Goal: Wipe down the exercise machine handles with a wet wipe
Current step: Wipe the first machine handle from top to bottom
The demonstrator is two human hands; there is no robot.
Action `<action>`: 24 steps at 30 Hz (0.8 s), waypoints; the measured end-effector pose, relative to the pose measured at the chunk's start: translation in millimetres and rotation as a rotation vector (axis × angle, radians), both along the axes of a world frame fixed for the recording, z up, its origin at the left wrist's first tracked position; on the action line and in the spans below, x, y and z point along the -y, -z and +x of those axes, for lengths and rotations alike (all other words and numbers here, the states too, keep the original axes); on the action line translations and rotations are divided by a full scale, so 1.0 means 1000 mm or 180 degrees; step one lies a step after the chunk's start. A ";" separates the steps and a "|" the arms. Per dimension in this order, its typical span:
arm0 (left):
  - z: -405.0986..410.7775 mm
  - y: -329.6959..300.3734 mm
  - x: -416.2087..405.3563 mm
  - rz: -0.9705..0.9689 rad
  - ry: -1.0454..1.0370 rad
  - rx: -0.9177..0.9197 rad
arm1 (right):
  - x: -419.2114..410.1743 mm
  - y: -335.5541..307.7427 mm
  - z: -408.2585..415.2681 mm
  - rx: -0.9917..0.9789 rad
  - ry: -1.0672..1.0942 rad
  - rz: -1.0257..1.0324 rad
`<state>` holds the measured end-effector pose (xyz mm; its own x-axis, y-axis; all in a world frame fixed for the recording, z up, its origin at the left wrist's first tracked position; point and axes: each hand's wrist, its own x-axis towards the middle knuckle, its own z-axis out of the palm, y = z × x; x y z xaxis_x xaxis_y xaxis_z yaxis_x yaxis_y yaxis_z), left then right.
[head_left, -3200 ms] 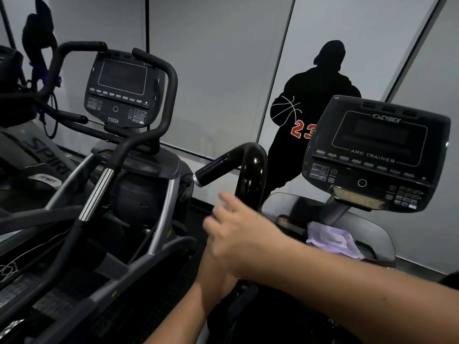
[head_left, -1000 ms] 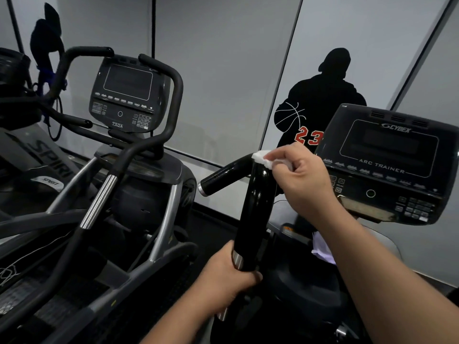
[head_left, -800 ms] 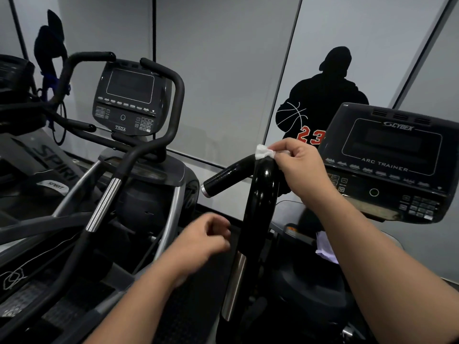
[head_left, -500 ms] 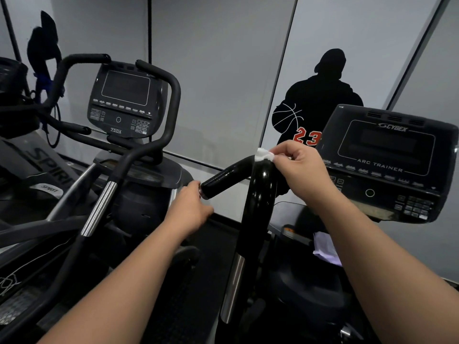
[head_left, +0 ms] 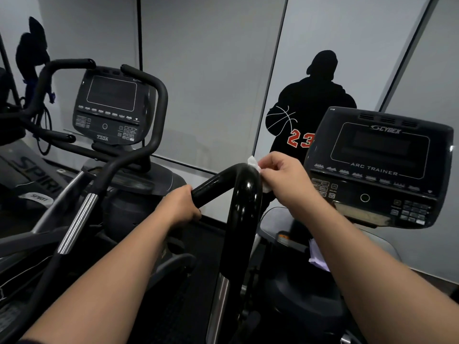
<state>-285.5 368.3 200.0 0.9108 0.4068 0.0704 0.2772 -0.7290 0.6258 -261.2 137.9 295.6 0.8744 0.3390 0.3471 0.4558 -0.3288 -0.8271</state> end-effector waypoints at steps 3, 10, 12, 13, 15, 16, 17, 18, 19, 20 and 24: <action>0.003 -0.003 -0.003 0.0098 0.0065 -0.0101 | 0.001 0.009 -0.012 -0.0048 -0.0286 0.0993; 0.003 -0.001 -0.001 0.0135 0.0024 -0.0050 | -0.018 0.029 -0.003 -0.0514 -0.0023 0.1633; 0.002 0.000 0.000 0.0146 0.0018 -0.0035 | -0.013 0.028 -0.005 -0.0424 -0.0137 0.1760; 0.002 0.000 0.000 0.0145 0.0011 -0.0032 | -0.011 0.028 -0.007 -0.0365 -0.0236 0.1895; 0.001 0.001 0.000 0.0127 -0.0004 -0.0033 | -0.012 0.030 -0.010 -0.0316 -0.0364 0.2103; 0.001 0.001 0.000 0.0121 -0.0009 -0.0028 | -0.016 0.033 -0.009 -0.0394 -0.0329 0.2148; 0.000 0.001 0.000 0.0125 -0.0007 -0.0022 | -0.022 0.036 -0.006 -0.0542 -0.0223 0.2183; 0.000 0.002 0.000 0.0135 -0.0001 -0.0011 | -0.027 0.038 -0.003 -0.0721 -0.0096 0.2221; 0.000 0.003 0.000 0.0148 0.0005 -0.0004 | -0.031 0.039 0.000 -0.0887 -0.0019 0.2232; 0.000 0.003 -0.001 0.0162 0.0010 -0.0009 | -0.033 0.039 0.002 -0.0985 0.0006 0.2213; 0.001 0.005 -0.004 0.0101 0.0028 -0.0009 | -0.021 0.029 -0.005 -0.0741 -0.0342 0.2396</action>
